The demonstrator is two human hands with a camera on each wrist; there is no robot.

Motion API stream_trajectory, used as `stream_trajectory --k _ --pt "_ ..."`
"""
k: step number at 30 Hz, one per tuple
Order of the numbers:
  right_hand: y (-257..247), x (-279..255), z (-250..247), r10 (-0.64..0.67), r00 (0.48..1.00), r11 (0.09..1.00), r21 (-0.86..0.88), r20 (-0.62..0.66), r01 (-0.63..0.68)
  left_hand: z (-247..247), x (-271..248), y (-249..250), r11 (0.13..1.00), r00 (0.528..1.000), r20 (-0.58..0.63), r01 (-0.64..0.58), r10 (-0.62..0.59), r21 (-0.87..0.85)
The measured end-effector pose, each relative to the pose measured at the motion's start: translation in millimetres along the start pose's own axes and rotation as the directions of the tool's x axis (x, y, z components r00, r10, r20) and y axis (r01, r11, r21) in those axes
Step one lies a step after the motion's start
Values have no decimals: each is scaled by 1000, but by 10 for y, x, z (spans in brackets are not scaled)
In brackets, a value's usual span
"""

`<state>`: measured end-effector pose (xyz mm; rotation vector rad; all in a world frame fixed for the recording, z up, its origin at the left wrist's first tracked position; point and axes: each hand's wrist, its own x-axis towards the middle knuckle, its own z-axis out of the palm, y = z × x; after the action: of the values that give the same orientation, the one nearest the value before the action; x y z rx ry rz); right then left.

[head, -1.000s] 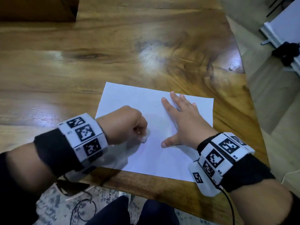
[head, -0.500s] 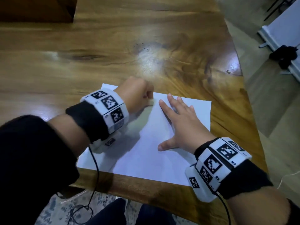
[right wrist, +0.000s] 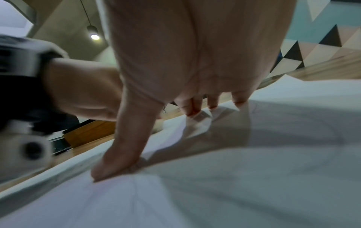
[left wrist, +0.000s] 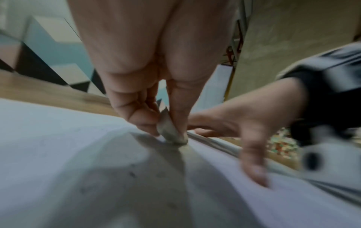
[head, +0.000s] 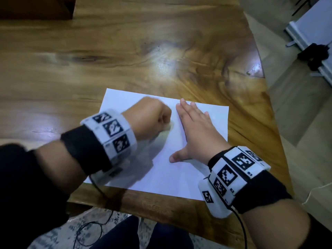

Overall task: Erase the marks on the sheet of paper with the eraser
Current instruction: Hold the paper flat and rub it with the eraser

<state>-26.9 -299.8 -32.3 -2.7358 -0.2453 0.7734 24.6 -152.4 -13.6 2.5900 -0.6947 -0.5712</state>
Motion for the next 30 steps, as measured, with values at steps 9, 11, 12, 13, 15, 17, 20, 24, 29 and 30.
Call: stream_trajectory --k 9,11,12,13,15,17,20,24,29,30 --pt "-6 0 2 -3 1000 1000 -9 2 3 -36 164 29 1000 999 -34 3 -3 4" --pt "-3 -4 6 -5 1000 1000 9 1 5 72 -55 18 994 988 115 -103 99 33" --pt "-1 -5 6 -7 1000 1000 13 0 7 97 -108 2 991 979 164 -125 118 38" --pt "-1 -3 8 -7 1000 1000 12 0 7 82 -87 -19 992 978 171 -123 116 33" --pt "-6 -1 9 -6 1000 1000 1 -1 6 3 94 -36 997 995 73 -72 70 31" --pt "-6 -2 7 -4 1000 1000 -4 -8 4 -58 285 -14 998 997 -65 -24 27 52" --pt "-1 -5 5 -7 1000 1000 11 -7 7 17 178 35 998 999 -4 -51 51 38" --pt "4 1 6 -3 1000 1000 9 9 3 172 -265 9 984 972 163 -178 171 27" --pt "-3 -35 -11 74 997 997 -8 12 -74 126 -278 -35 994 978 175 -111 113 -20" --pt "-13 -46 -11 98 995 995 -9 13 -98 98 -259 -55 997 978 191 -73 79 -40"
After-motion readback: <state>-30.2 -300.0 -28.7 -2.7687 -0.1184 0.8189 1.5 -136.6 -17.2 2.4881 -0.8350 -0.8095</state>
